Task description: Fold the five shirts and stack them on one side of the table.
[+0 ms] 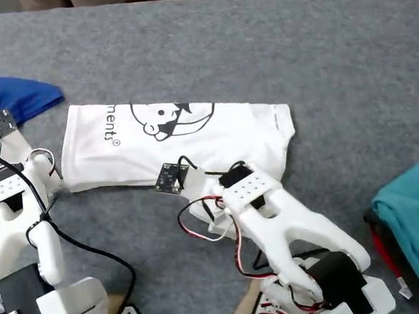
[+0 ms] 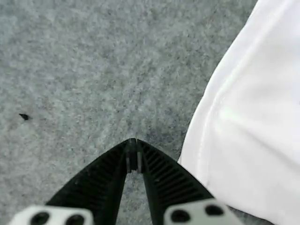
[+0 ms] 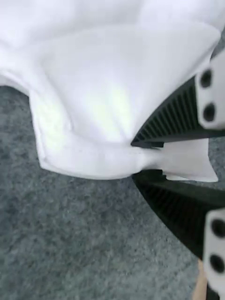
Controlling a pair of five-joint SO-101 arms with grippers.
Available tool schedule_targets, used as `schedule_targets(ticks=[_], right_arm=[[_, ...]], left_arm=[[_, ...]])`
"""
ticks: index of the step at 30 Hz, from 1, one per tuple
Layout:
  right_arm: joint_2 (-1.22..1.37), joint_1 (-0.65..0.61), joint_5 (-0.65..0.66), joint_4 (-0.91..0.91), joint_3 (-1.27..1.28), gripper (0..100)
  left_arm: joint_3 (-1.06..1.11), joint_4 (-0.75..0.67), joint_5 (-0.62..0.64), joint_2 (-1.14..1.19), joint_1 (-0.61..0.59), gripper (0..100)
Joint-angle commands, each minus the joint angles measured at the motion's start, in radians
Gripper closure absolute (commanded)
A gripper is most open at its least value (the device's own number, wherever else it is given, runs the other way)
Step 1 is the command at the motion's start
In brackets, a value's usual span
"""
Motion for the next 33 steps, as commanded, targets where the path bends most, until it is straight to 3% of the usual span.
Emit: schedule_targets(ticks=[1,5,11,18,33], right_arm=[[0.022,0.004,0.011,-0.005,0.008,93.0],[0.022,0.005,0.011,-0.011,0.007,99.6],[0.015,0.054,0.005,0.015,-0.036,99.5],[0.039,0.263,0.06,0.265,-0.449,99.5],[0.605,0.277,0.342,0.506,-1.268,99.5]], left_arm=[[-0.021,-0.011,0.003,-0.002,0.006,98],[-0.021,-0.011,0.003,-0.002,0.006,98],[-0.021,-0.011,0.003,-0.002,0.006,98],[-0.021,-0.009,0.003,-0.002,0.003,98],[-0.021,-0.009,0.003,-0.002,0.003,98]])
